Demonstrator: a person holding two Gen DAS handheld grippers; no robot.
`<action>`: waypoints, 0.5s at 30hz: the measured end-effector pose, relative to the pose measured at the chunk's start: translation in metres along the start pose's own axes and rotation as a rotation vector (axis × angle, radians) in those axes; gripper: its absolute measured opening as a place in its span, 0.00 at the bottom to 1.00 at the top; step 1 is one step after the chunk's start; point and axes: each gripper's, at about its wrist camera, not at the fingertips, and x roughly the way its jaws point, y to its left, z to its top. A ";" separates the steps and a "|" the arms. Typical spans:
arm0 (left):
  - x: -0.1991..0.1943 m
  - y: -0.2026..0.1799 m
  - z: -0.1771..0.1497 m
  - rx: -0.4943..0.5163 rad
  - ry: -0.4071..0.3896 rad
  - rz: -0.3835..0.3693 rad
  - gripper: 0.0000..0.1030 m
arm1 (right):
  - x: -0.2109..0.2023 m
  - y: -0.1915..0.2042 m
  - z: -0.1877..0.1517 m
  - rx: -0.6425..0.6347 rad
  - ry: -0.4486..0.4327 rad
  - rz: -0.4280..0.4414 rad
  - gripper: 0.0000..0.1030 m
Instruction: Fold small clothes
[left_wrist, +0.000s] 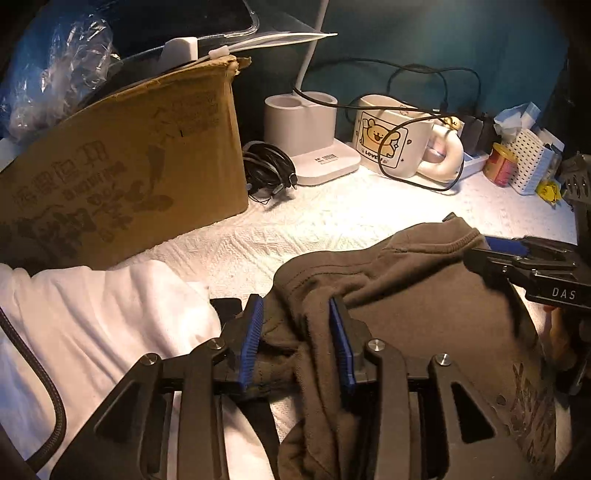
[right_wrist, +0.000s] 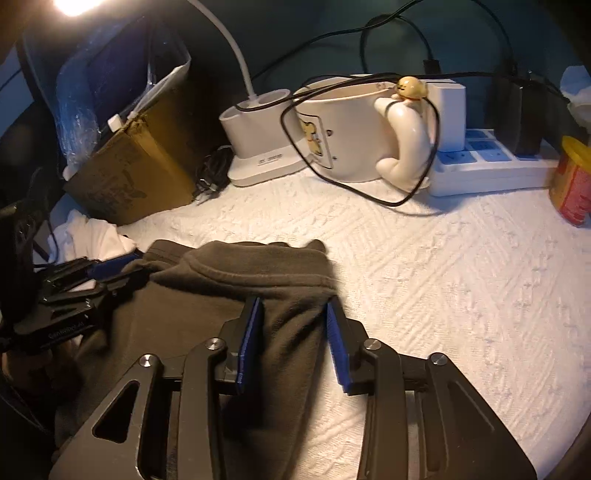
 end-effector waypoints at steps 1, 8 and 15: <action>0.000 -0.001 0.000 0.002 -0.001 0.005 0.37 | -0.002 -0.001 0.000 0.000 -0.007 -0.032 0.57; -0.016 0.002 -0.002 -0.027 -0.008 0.024 0.36 | -0.015 -0.011 -0.003 0.023 -0.015 -0.096 0.57; -0.040 -0.006 -0.015 -0.005 -0.018 0.050 0.36 | -0.033 -0.002 -0.015 0.004 -0.027 -0.128 0.57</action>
